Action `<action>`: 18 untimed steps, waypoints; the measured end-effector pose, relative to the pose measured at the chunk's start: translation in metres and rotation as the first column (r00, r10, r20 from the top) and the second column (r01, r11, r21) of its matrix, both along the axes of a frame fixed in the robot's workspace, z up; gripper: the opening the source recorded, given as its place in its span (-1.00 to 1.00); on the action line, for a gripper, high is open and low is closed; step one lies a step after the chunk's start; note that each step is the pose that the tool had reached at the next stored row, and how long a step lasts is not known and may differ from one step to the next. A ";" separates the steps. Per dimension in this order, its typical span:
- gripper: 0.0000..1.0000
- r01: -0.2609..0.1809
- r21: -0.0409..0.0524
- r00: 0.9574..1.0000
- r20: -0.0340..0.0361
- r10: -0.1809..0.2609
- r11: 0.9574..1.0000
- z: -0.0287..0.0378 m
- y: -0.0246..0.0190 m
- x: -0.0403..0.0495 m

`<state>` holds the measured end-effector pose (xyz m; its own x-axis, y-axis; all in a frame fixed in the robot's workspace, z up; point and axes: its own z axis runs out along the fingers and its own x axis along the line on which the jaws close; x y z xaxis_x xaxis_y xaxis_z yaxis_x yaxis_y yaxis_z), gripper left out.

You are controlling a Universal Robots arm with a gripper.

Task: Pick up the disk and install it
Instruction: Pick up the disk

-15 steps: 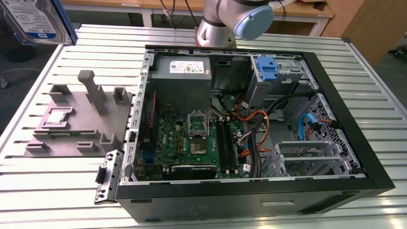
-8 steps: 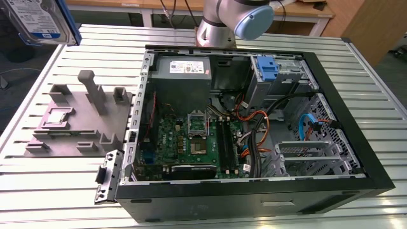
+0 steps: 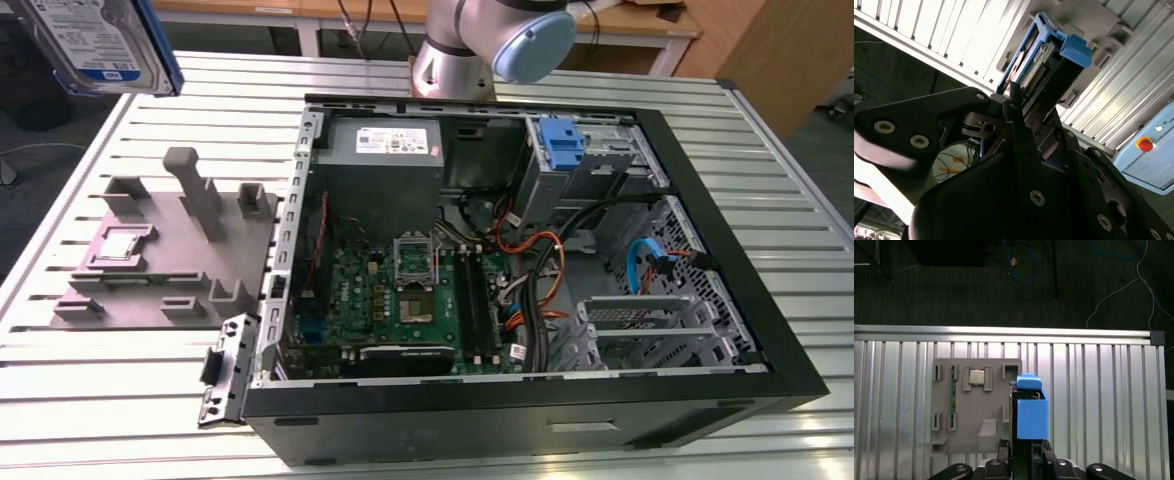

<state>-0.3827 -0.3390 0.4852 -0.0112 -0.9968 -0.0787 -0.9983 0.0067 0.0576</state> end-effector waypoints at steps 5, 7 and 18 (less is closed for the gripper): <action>-0.30 0.000 0.000 1.000 0.000 0.000 1.000 -0.0002 0.0000 0.0101; -0.30 0.000 0.000 1.000 0.000 0.000 1.000 -0.0002 0.0000 0.0145; -0.30 0.000 0.000 1.000 0.000 0.000 1.000 -0.0004 0.0000 0.0366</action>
<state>-0.3461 -0.3390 0.4847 -0.0112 -0.9968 -0.0788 -0.9983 0.0067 0.0576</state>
